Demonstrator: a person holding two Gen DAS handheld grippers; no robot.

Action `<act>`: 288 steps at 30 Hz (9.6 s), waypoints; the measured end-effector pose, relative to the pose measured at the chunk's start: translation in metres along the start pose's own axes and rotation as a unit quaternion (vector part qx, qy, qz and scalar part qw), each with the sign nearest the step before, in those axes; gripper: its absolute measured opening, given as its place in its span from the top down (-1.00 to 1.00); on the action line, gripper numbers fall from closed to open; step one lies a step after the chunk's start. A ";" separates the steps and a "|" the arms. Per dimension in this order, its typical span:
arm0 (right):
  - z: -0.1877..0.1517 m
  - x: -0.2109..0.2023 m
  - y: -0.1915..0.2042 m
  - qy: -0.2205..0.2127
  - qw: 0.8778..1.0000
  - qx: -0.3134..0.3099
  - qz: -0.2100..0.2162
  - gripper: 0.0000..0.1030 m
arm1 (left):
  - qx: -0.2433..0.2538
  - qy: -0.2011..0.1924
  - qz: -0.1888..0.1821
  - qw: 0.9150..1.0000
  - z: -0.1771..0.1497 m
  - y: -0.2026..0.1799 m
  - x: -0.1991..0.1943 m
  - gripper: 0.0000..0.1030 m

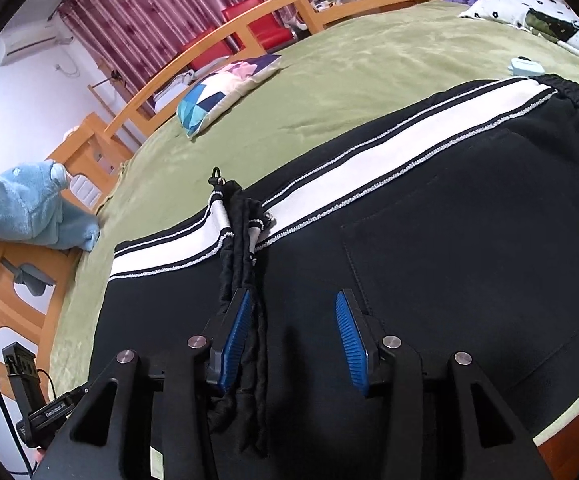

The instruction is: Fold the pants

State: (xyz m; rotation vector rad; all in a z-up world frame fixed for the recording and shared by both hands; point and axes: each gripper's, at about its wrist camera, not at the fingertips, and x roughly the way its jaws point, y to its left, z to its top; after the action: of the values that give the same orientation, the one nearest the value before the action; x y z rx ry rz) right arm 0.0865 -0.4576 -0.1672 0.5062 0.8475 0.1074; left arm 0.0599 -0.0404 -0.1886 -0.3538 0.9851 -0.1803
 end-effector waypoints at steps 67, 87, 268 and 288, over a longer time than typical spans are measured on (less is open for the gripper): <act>0.106 -0.112 -0.102 -0.106 0.982 -0.085 -0.128 0.83 | 0.117 0.025 -0.111 0.986 0.017 -0.152 0.006 -0.18; 0.086 -0.103 -0.228 -0.050 0.988 -0.005 -0.147 0.18 | 0.169 0.097 -0.178 0.965 0.002 -0.255 0.086 -0.18; -0.040 0.044 0.099 0.031 0.988 -0.136 -0.065 -0.14 | 0.053 -0.030 0.092 0.994 0.011 0.036 -0.032 -0.22; -0.076 -0.142 0.182 -0.112 0.971 -0.181 -0.112 -0.53 | 0.109 -0.166 0.085 0.976 -0.004 -0.070 -0.183 -0.59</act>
State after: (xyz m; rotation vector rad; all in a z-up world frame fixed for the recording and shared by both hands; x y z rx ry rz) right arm -0.0444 -0.3098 -0.0262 0.0749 0.6394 -0.0046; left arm -0.0427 -0.0497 -0.0219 -0.0913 0.6525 -0.0699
